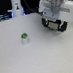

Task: Open the kcup holder, insert the kcup into the holder, and close the kcup holder

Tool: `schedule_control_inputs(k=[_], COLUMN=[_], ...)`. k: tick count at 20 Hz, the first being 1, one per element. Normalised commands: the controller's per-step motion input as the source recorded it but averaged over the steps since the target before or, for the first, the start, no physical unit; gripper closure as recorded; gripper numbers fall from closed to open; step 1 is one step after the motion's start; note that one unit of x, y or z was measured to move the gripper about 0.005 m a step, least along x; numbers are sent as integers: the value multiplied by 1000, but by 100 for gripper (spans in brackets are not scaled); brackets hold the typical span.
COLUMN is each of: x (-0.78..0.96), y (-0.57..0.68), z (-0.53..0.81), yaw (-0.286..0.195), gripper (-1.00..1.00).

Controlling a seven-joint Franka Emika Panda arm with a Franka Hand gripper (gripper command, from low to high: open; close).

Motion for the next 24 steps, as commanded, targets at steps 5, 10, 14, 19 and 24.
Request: schedule_control_inputs(k=[5,10,14,19,24], x=[928,904,890,874,844], y=[-334,-349,-356,-393,-391], z=[223,217,238,212,195], yaw=[-70,-78,-86,-82,-84], gripper=[100,100,100,100,100])
